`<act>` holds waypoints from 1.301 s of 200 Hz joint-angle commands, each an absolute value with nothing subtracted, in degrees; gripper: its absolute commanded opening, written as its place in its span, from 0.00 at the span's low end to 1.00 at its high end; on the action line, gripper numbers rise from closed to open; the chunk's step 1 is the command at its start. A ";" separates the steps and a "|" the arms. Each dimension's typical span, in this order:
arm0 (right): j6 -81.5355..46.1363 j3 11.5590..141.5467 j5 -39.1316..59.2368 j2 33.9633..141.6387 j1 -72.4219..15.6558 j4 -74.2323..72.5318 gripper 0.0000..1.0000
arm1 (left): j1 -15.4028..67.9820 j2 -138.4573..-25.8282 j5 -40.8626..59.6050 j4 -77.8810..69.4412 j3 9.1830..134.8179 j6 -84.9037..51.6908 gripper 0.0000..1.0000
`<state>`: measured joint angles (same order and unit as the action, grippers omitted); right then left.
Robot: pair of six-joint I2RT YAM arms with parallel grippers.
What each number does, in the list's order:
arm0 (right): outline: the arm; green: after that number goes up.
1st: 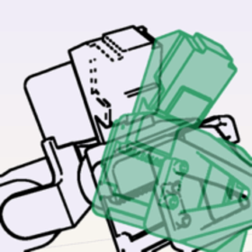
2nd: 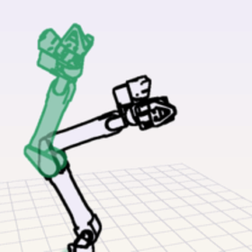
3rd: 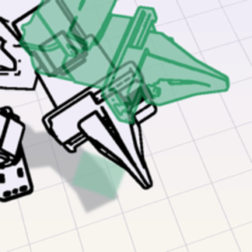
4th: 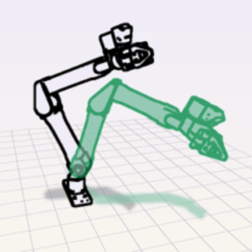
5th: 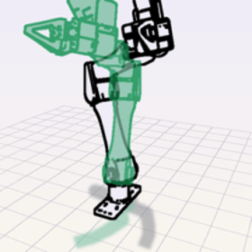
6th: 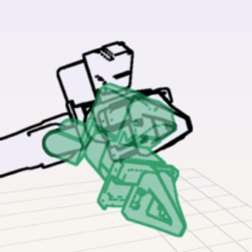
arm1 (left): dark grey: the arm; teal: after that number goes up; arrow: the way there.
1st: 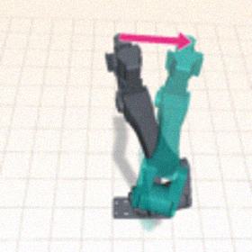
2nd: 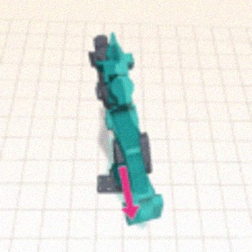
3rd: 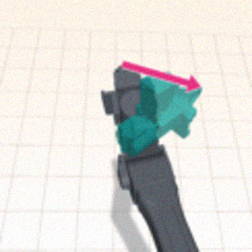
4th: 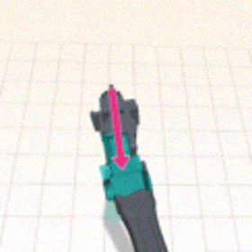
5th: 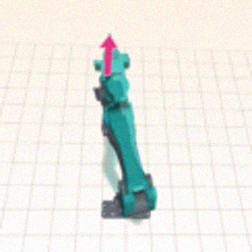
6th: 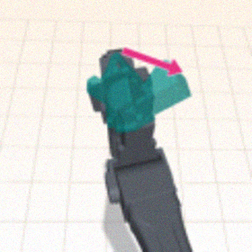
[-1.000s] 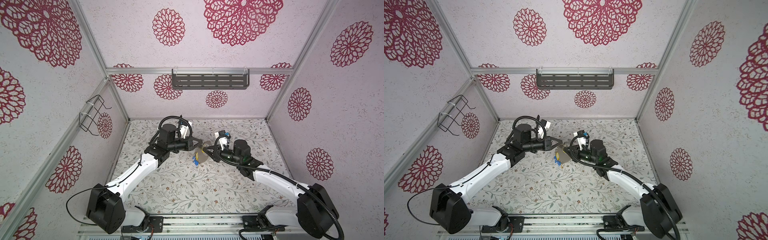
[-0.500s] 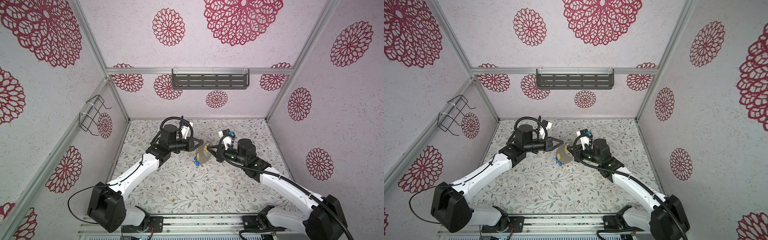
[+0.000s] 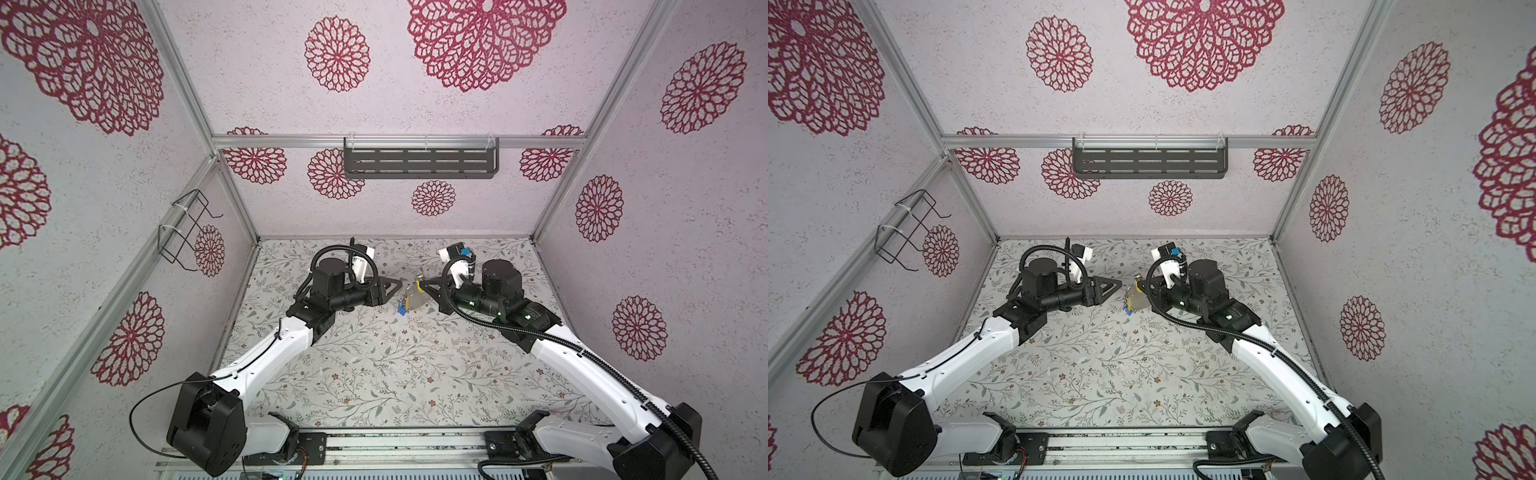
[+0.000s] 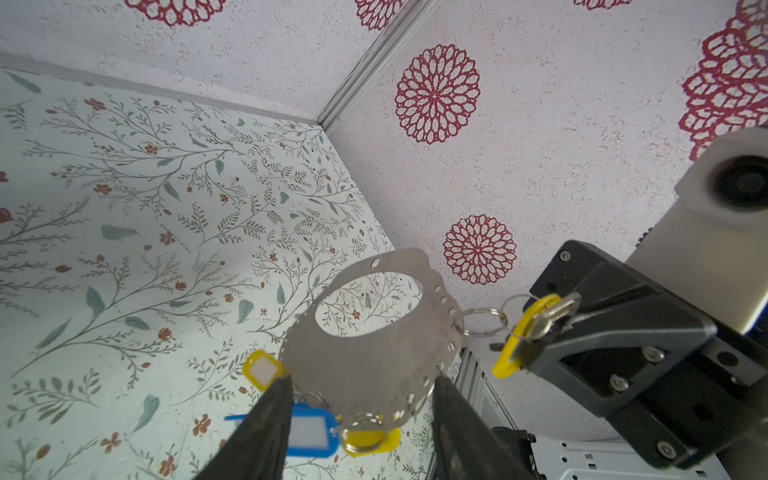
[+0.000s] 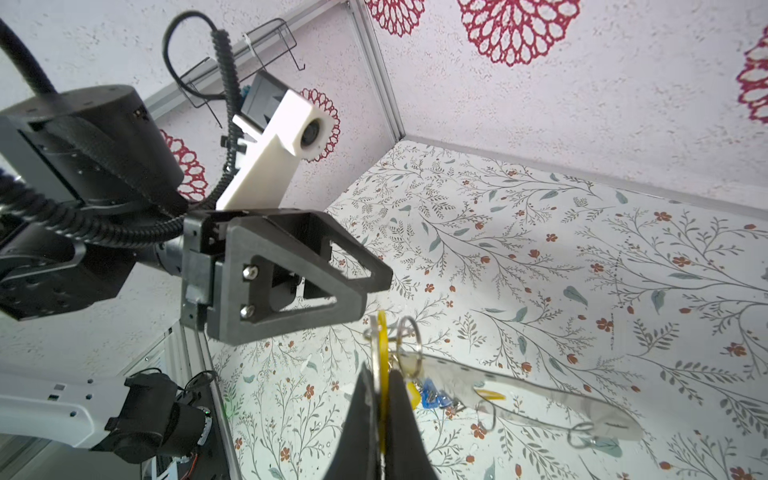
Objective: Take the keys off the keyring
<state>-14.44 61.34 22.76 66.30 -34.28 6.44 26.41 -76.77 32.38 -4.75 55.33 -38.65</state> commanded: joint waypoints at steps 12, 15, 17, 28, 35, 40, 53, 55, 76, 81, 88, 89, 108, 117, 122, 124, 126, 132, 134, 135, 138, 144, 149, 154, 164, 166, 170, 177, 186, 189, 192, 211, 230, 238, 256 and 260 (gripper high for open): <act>-10.68 64.40 25.68 66.15 -34.19 6.59 0.00 | 24.57 -75.96 34.84 -9.01 55.61 -38.23 0.55; -10.71 64.50 25.84 66.18 -34.19 6.66 0.00 | 24.45 -75.90 34.89 -8.97 55.63 -38.23 0.55; -10.74 64.62 25.97 66.18 -34.19 6.67 0.00 | 24.37 -75.82 34.98 -8.97 55.70 -38.17 0.55; -10.64 65.09 26.80 66.43 -34.19 6.94 0.00 | 24.17 -75.29 35.31 -9.02 55.59 -37.95 0.55; -10.65 65.35 27.36 66.53 -34.20 7.03 0.00 | 24.09 -74.88 35.69 -9.04 55.56 -37.49 0.55; -10.64 65.35 27.75 66.45 -34.19 6.90 0.00 | 24.09 -74.68 36.01 -9.06 55.55 -37.05 0.56; -10.81 65.39 28.60 66.19 -34.19 6.47 0.00 | 24.23 -73.93 37.91 -10.30 54.57 -34.01 0.52; -10.88 65.39 28.77 66.18 -34.19 6.39 0.00 | 24.25 -73.92 38.53 -11.14 54.18 -33.55 0.51; -11.41 65.33 30.40 65.69 -34.04 5.58 0.00 | 24.75 -72.94 42.42 -26.77 47.08 -31.12 0.47; -11.44 65.38 31.00 65.45 -34.01 5.40 0.00 | 24.81 -72.42 42.32 -31.90 45.05 -30.35 0.48; -11.62 65.17 31.97 65.33 -33.88 4.98 0.00 | 24.96 -71.93 42.30 -38.35 42.15 -29.41 0.50; -11.66 65.15 32.16 65.31 -33.81 4.95 0.00 | 25.05 -71.83 42.29 -39.26 41.77 -29.21 0.51; -11.84 65.27 36.39 65.35 -33.26 4.72 0.00 | 25.14 -71.69 42.01 -43.80 40.53 -27.71 0.52; -11.98 65.54 38.44 65.64 -33.00 5.00 0.00 | 25.19 -72.21 42.94 -40.28 42.16 -25.62 0.48; -12.12 65.76 39.54 65.81 -32.88 5.17 0.00 | 25.44 -72.50 43.46 -38.83 42.98 -24.69 0.45; -12.08 65.86 40.01 65.98 -32.81 5.25 0.00 | 25.48 -72.68 43.61 -38.38 43.22 -24.37 0.44; -12.07 65.95 40.32 66.04 -32.75 5.38 0.00 | 25.49 -72.86 43.73 -37.98 43.46 -24.02 0.44; -12.10 66.16 41.40 66.37 -32.65 5.65 0.00 | 25.73 -73.24 44.03 -37.40 43.88 -23.39 0.41; -12.16 66.29 41.64 66.43 -32.64 5.76 0.00 | 25.81 -73.35 44.10 -37.41 44.00 -23.18 0.41; -12.19 66.32 41.69 66.48 -32.62 5.83 0.00 | 25.87 -73.41 44.20 -37.38 44.01 -23.06 0.41; -12.17 66.42 41.82 66.64 -32.54 5.99 0.00 | 26.03 -73.59 44.35 -37.36 44.17 -22.82 0.40; -12.09 66.53 41.98 66.90 -32.53 6.20 0.00 | 26.37 -73.86 44.59 -37.18 44.42 -22.24 0.38; -12.11 66.66 42.09 66.97 -32.45 6.30 0.00 | 26.57 -74.04 44.71 -36.63 44.83 -21.55 0.37; -12.11 66.66 42.06 67.06 -32.35 6.32 0.00 | 26.90 -74.17 44.67 -35.74 45.18 -20.89 0.35; -12.26 66.63 41.91 67.19 -32.26 6.16 0.00 | 27.60 -74.50 44.88 -33.88 45.90 -19.46 0.32; -12.25 66.62 41.92 67.16 -32.23 6.09 0.00 | 27.82 -74.50 44.84 -33.50 46.04 -19.23 0.32; -12.37 66.60 41.78 67.13 -32.20 5.85 0.00 | 28.12 -74.61 44.90 -32.83 46.18 -18.86 0.32; -12.65 66.56 41.63 67.07 -32.08 5.51 0.00 | 28.79 -74.70 44.74 -31.73 46.47 -17.98 0.32; -13.02 66.53 41.68 67.02 -32.08 4.99 0.00 | 29.41 -74.77 44.62 -30.76 46.58 -17.35 0.31; -13.11 66.60 41.81 66.98 -32.01 4.81 0.00 | 29.65 -74.79 44.57 -30.65 46.58 -17.18 0.32; -13.17 66.54 41.87 66.97 -31.99 4.69 0.00 | 29.89 -74.79 44.53 -30.56 46.58 -17.14 0.32; -13.45 66.79 42.18 67.05 -31.99 4.22 0.00 | 30.45 -75.35 44.52 -30.48 46.74 -17.17 0.31; -13.47 66.77 42.08 67.07 -31.98 4.35 0.00 | 30.66 -76.23 44.63 -30.75 47.02 -17.96 0.27; -13.45 66.80 42.17 67.12 -31.90 4.41 0.00 | 30.72 -76.58 44.76 -30.96 47.19 -18.17 0.25; -13.45 66.57 42.22 66.99 -31.91 4.37 0.00 | 30.67 -77.05 44.63 -30.90 47.59 -18.32 0.16; -13.39 66.52 42.28 66.92 -31.90 4.39 0.00 | 30.70 -77.16 44.63 -30.85 47.75 -18.43 0.13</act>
